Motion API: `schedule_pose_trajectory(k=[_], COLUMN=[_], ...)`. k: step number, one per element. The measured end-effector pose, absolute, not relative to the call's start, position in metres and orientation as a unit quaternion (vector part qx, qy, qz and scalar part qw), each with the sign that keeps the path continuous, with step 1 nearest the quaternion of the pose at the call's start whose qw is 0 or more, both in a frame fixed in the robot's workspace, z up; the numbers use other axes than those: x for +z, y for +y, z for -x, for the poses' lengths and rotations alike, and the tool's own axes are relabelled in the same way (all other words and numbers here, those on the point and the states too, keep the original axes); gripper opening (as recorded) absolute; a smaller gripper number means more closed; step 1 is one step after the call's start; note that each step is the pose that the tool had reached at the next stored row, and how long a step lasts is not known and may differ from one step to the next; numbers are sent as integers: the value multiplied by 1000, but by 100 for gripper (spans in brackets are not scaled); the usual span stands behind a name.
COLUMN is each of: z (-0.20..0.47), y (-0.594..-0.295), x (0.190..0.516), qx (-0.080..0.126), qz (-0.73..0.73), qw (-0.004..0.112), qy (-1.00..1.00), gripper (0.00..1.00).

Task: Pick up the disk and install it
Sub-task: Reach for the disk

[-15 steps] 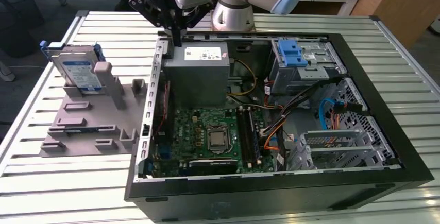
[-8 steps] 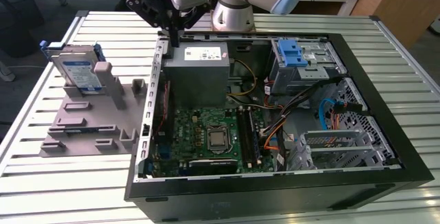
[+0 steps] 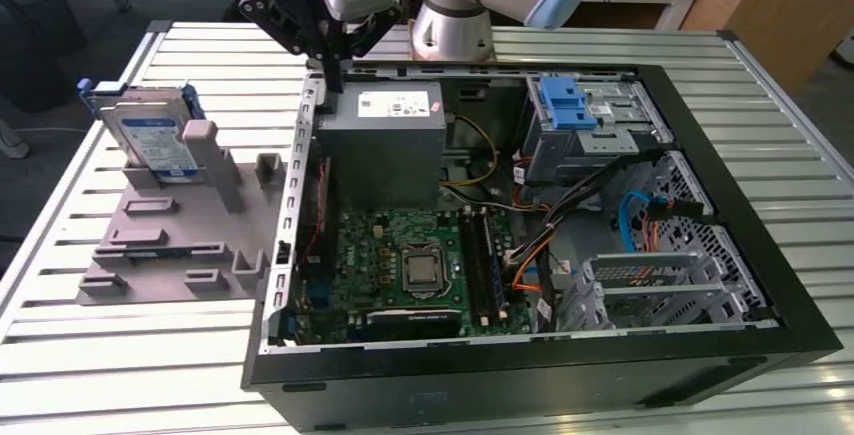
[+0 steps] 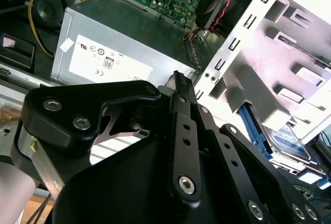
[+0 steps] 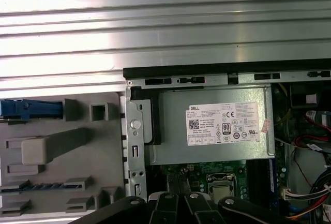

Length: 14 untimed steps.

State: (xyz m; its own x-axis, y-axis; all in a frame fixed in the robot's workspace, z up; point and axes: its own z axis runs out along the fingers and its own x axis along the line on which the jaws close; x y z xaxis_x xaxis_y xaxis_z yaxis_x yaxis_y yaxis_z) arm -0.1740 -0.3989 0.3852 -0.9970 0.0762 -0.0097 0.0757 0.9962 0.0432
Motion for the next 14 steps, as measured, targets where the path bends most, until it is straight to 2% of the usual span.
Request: schedule_pose_trajectory(k=[14], z=[181], y=[-399], x=[383], qx=[21], qz=[-38], qw=[3], qy=[999], gripper=[11])
